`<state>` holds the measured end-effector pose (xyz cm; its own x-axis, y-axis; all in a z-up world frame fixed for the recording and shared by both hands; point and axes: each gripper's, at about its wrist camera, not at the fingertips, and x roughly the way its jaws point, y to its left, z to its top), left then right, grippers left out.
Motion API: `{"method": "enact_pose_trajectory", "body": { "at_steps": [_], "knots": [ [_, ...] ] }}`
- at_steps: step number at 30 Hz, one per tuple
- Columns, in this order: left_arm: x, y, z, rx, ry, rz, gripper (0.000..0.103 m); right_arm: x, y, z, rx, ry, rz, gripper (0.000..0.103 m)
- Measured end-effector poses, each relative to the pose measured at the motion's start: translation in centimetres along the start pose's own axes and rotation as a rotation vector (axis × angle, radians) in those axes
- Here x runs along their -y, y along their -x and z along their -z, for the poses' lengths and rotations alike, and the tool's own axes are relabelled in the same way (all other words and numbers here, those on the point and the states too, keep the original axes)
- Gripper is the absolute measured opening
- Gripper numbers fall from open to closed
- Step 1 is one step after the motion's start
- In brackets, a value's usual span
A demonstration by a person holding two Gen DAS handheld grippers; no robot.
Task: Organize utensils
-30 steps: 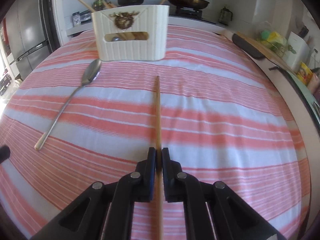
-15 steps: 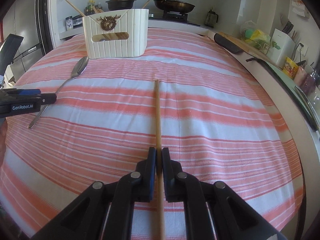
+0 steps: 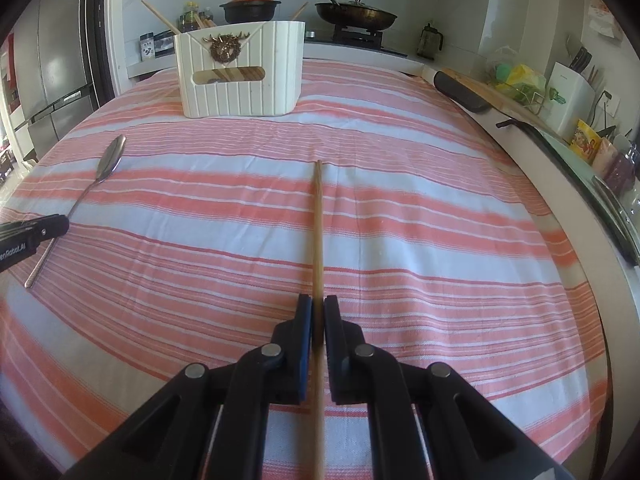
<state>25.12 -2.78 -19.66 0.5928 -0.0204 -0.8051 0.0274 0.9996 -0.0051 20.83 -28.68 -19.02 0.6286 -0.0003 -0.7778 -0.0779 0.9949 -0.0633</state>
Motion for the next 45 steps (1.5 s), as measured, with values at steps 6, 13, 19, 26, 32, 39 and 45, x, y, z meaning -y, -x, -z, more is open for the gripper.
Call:
{"method": "enact_pose_trajectory", "body": {
  "at_steps": [6,13,19,26,32,39,45],
  "knots": [
    [-2.6,0.8,-1.3,-0.035,-0.019,0.130,0.073,2.3,-0.5,-1.5,-0.089,-0.040,-0.140,0.038],
    [-2.0,-1.5,-4.4,-0.088,-0.137,0.120,0.080,4.3,-1.2,-5.1,-0.208,-0.037,-0.236,0.041],
    [-0.9,-5.0,-6.2,-0.133,-0.178,0.043,0.086,2.6,-4.2,-7.5,-0.280,0.026,-0.226,0.041],
    [-1.1,-6.0,-7.9,-0.112,-0.127,0.078,0.047,-0.4,-7.4,-10.0,-0.264,0.095,-0.148,0.014],
    [-2.0,-4.9,-8.0,-0.060,-0.106,0.122,0.039,0.2,-7.0,-11.4,-0.235,-0.014,-0.213,0.007],
    [-3.2,2.6,-7.5,0.133,-0.077,0.205,0.004,1.4,0.8,-12.1,-0.024,-0.041,-0.256,0.007],
    [-3.4,3.6,-6.7,0.129,-0.099,0.198,0.005,2.1,4.6,-11.8,0.065,-0.033,-0.252,0.007]
  ]
}}
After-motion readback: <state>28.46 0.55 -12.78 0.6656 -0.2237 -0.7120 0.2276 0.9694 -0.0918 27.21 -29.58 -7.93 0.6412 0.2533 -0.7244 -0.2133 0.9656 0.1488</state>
